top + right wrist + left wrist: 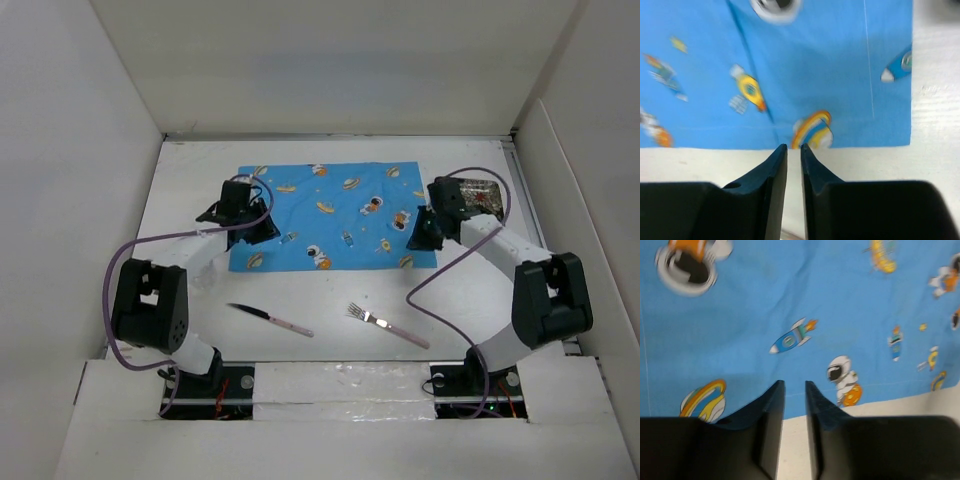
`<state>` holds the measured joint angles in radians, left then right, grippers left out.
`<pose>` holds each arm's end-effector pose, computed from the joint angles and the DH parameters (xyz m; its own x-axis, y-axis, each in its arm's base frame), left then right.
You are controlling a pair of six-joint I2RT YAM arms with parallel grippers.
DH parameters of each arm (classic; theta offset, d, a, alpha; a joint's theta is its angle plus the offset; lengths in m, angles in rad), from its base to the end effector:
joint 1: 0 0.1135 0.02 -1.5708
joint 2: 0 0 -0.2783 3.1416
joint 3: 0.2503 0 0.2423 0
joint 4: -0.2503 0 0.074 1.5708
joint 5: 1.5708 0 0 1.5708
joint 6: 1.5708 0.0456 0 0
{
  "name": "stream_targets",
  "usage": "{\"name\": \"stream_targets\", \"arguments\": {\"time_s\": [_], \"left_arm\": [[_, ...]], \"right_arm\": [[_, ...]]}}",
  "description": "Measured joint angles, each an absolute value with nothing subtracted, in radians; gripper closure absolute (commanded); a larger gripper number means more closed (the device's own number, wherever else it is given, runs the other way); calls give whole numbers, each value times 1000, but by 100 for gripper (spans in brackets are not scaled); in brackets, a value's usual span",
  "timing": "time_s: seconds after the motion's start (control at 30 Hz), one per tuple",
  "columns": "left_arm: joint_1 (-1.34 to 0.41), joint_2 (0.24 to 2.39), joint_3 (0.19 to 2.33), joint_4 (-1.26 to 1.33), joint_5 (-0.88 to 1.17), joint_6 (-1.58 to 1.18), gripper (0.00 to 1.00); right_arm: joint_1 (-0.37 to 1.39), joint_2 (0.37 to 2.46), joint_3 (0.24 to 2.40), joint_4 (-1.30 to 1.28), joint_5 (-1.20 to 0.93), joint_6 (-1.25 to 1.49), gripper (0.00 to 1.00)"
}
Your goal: Set the dinner table for one person
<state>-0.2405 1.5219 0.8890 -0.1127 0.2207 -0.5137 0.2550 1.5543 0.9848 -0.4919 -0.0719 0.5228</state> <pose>0.3067 -0.0855 0.2206 -0.7648 -0.3061 -0.5669 0.0147 0.8714 -0.4904 0.2931 0.0798 0.2114 -0.8745 0.2867 -0.3912 0.1745 0.9385 0.2978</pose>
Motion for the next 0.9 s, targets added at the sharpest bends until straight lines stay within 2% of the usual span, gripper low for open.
{"name": "stream_targets", "arguments": {"time_s": [0.03, 0.07, 0.23, 0.27, 0.33, 0.37, 0.4, 0.47, 0.6, 0.9], "left_arm": [[-250, 1522, 928, -120, 222, -511, 91], [-262, 1521, 970, -123, 225, -508, 98], [-371, 1494, 1124, -112, 214, -477, 100], [-405, 1485, 1136, -112, 200, -471, 100], [-489, 1463, 1151, -112, 175, -457, 99], [-524, 1455, 1152, -111, 169, -452, 94], [-560, 1448, 1152, -114, 168, -447, 84], [-601, 1439, 1140, -107, 176, -445, 78], [-596, 1419, 1075, -94, 182, -450, 74], [-587, 1409, 1015, -100, 197, -448, 75]], "right_arm": [[237, 1542, 1007, -486, -82, 520, 100], [216, 1530, 1028, -475, -88, 521, 100], [27, 1461, 1021, -315, -150, 604, 100], [-20, 1450, 994, -268, -168, 635, 88], [-111, 1443, 930, -199, -185, 714, 72], [-146, 1448, 900, -172, -191, 747, 59], [-181, 1457, 867, -150, -192, 787, 55], [-228, 1489, 815, -121, -196, 860, 49], [-257, 1547, 756, -91, -196, 997, 48], [-238, 1610, 776, -46, -125, 1216, 51]]}}
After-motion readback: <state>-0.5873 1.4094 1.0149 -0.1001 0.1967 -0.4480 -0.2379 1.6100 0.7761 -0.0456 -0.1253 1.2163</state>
